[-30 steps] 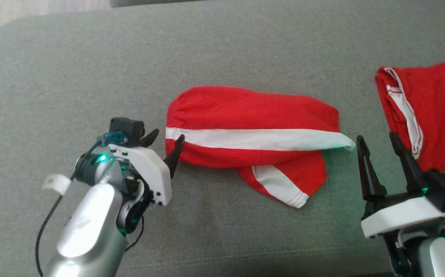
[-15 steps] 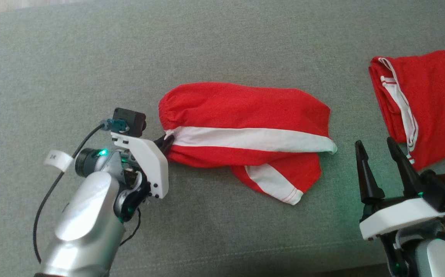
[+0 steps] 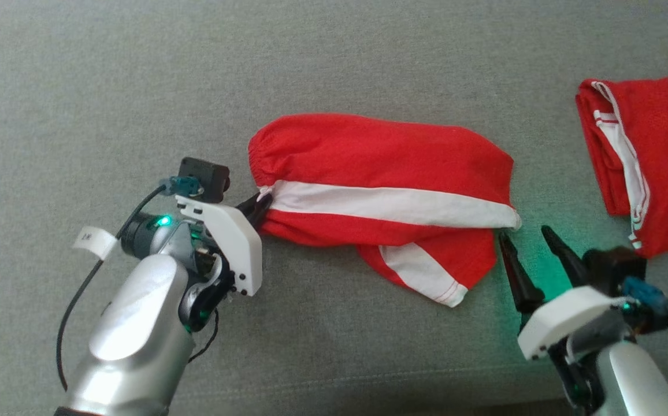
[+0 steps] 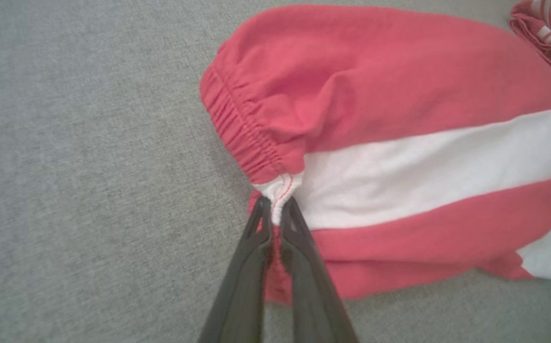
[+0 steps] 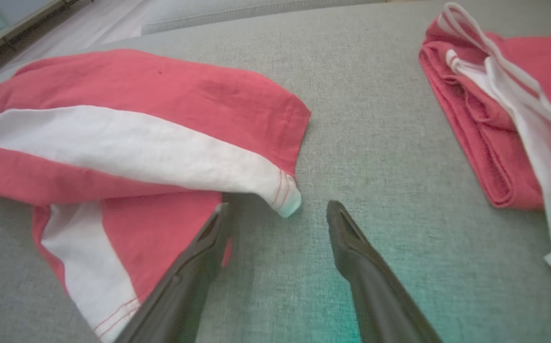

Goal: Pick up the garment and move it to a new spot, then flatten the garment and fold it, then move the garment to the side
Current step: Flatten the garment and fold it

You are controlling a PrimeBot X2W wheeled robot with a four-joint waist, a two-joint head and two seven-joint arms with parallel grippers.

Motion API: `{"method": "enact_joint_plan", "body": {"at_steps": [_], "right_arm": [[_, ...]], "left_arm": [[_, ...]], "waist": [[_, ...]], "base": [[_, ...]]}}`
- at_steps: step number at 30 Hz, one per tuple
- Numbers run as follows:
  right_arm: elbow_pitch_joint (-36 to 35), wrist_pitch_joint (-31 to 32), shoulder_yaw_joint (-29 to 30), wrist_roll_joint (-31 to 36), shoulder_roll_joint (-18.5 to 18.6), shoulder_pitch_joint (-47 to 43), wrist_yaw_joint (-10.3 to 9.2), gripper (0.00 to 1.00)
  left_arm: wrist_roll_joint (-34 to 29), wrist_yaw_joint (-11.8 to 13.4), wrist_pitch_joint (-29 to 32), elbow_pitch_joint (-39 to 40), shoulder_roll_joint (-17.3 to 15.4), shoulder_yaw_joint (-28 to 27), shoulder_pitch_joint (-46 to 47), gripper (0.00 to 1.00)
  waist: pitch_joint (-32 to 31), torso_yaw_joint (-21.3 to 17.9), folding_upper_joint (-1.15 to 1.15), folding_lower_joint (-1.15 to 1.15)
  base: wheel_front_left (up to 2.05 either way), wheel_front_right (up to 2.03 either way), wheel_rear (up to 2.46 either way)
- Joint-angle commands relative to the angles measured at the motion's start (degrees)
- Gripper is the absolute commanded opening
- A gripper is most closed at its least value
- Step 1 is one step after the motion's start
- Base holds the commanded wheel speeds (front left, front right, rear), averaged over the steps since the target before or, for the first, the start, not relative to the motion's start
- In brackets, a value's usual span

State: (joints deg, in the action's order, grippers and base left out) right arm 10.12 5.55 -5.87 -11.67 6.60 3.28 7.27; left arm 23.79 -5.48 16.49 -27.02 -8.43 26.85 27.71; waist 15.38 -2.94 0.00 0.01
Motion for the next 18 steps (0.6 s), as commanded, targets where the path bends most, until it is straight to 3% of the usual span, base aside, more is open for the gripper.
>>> {"method": "enact_joint_plan", "body": {"at_steps": [1,8,9,10,18], "right_arm": [[-1.1,-0.8,-1.4,0.0,1.4,1.9,0.22,1.00],[5.1,-2.5,-3.8,1.3,2.2,7.0,0.22,1.00],[5.9,-2.6,-4.0,1.4,2.3,7.5,0.22,0.78],[6.4,-3.7,-3.9,1.4,2.4,8.3,0.22,0.00],[-1.6,-7.1,-0.5,1.2,3.8,9.2,0.22,0.00]], "left_arm": [[-0.3,0.5,-0.4,2.1,-1.1,-1.9,2.9,0.00],[-0.1,0.6,-1.1,3.0,-1.1,-1.7,3.1,0.00],[-0.1,0.6,-1.6,3.4,-1.1,-1.7,3.1,0.00],[-0.4,0.8,-2.8,4.3,-1.3,-1.8,3.2,0.00],[-0.7,2.4,-9.2,12.4,-2.4,-4.0,2.5,0.00]], "waist": [[0.3,0.2,0.00,-0.01],[1.0,0.7,0.00,-0.01],[1.0,0.8,0.00,-0.01],[0.9,1.1,0.00,-0.01],[-1.3,1.7,0.00,-0.01]], "base": [[0.00,0.00,0.00],[0.00,0.00,0.00],[0.00,0.00,0.00],[0.00,0.00,0.00],[0.00,0.00,0.00]]}}
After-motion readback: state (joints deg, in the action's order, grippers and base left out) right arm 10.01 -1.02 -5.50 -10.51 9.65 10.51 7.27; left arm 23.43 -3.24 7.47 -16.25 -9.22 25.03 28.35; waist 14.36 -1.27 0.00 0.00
